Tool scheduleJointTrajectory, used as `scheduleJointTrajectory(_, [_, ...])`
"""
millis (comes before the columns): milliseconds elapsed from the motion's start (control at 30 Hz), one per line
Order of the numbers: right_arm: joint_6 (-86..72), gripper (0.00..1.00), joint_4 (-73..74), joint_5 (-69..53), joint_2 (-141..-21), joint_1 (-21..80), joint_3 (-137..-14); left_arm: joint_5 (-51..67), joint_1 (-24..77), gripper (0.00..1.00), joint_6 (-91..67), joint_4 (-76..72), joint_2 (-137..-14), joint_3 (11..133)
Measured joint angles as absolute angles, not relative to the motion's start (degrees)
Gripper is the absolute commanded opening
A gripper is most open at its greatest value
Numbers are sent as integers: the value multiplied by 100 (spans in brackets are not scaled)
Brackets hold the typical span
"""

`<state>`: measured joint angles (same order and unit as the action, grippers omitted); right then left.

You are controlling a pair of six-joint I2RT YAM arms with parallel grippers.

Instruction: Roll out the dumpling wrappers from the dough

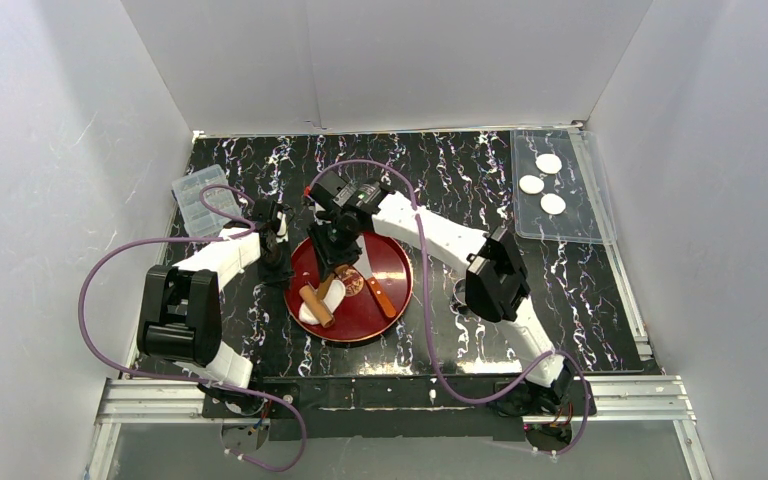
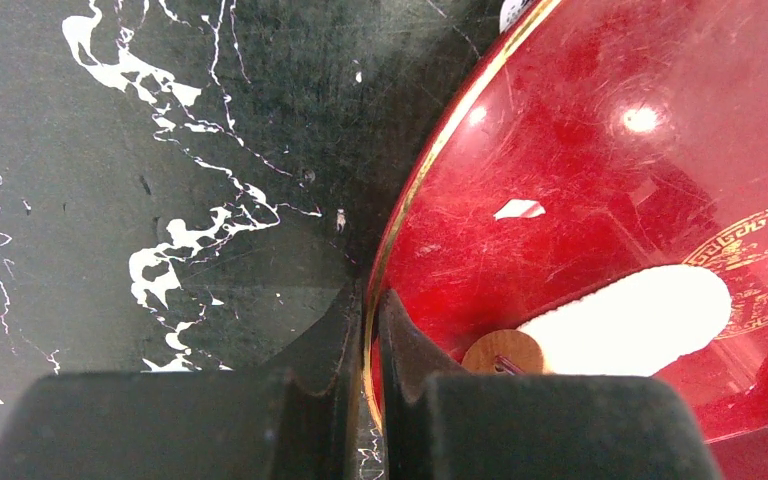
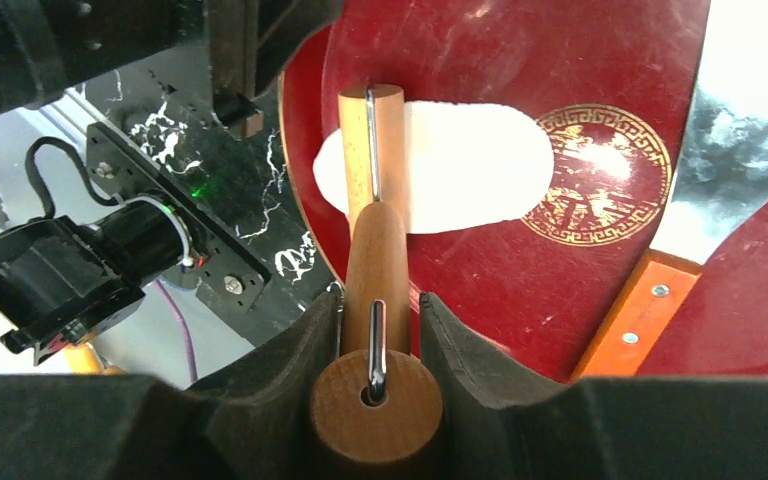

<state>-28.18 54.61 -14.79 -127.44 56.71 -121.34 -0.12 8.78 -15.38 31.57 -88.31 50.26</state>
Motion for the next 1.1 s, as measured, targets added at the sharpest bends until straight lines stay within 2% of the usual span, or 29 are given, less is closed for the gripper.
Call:
scheduleJointTrajectory(267, [-2888, 1, 5186, -1658, -12558, 5378, -11583, -14, 875, 0, -1538, 3157, -8829, 5024])
scheduleJointTrajectory(500, [-2742, 1, 5271, -1264, -12116, 4960, -11080, -5, 875, 0, -1535, 3142, -8829, 5024])
scheduleJointTrajectory(900, [-2604, 1, 5693, -945, -12044, 4934, -11644, 23, 878, 0, -1538, 3070, -8770, 5024])
scheduleJointTrajectory(1100, [-2884, 1, 5299, -1184, -11848, 4939, -11804, 25, 878, 0, -1538, 3068, -8764, 5024])
